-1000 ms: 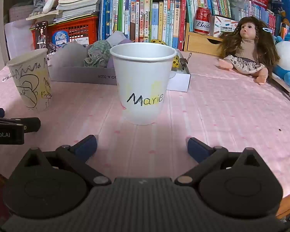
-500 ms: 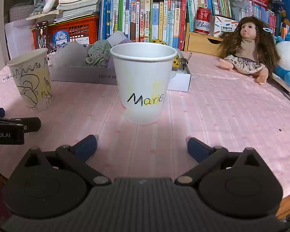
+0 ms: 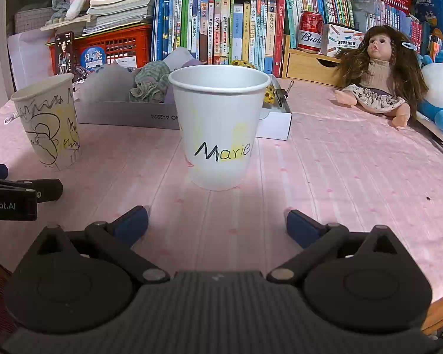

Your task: Organize soft objects

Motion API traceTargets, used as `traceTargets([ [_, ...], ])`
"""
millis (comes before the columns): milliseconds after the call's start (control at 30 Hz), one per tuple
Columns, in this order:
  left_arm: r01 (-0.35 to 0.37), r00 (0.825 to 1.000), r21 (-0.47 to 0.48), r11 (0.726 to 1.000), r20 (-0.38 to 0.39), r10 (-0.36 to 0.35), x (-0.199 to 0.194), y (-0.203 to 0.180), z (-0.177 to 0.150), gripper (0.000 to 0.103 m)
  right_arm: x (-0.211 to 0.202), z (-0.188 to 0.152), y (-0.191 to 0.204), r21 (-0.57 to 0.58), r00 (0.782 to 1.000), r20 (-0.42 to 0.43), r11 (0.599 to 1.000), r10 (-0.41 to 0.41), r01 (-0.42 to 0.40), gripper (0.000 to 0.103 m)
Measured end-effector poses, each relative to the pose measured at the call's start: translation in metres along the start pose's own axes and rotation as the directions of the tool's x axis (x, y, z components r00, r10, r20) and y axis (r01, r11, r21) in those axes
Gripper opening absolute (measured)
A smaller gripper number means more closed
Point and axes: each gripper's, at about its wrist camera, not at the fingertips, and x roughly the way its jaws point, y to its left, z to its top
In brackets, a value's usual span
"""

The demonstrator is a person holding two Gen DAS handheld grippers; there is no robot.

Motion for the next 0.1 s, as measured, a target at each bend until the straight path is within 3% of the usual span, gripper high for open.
traceTargets([
  [100,0.002,1.0,0.006,1.0,0.001,-0.002,0.0003,-0.0002,0.0014,0.103,-0.0001,-0.0002,0.0001,-0.001,1.0,0.003,1.0,0.001,-0.001,0.103],
])
